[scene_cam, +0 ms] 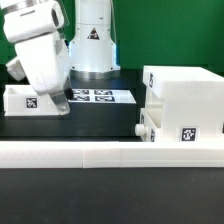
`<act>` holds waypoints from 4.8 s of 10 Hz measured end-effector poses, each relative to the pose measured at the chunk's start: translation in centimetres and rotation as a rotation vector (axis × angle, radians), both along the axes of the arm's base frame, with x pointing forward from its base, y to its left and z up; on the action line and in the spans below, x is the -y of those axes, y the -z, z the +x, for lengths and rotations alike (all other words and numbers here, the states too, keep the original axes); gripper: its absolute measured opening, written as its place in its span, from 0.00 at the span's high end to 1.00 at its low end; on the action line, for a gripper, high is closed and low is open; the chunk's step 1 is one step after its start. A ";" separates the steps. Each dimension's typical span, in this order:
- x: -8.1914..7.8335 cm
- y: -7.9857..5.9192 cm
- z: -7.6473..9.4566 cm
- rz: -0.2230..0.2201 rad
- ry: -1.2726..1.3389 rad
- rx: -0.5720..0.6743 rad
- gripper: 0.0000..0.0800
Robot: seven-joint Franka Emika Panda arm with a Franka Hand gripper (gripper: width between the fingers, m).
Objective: Assemble drawer
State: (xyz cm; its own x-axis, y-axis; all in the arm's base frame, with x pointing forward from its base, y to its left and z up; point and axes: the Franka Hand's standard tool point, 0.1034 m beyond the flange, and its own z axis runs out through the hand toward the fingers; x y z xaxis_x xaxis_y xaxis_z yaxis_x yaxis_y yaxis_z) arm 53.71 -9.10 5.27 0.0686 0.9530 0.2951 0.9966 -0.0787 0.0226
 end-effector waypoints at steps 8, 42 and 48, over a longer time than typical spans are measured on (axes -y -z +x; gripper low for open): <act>1.5 0.2 -1.9 0.019 0.437 -0.121 0.19; 2.1 4.9 -15.5 -0.052 1.384 -0.132 0.35; 1.5 4.9 -15.3 -0.052 1.371 -0.130 0.95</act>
Offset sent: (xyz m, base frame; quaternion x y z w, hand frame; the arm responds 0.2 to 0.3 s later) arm 0.0000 0.0000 0.0000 0.0000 0.0000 0.0000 1.0000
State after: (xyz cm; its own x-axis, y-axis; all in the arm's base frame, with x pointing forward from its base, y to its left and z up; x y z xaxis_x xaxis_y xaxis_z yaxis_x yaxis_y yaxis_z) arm 38.41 -10.63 0.40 0.9773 0.1105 0.1808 0.1179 -0.9925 -0.0310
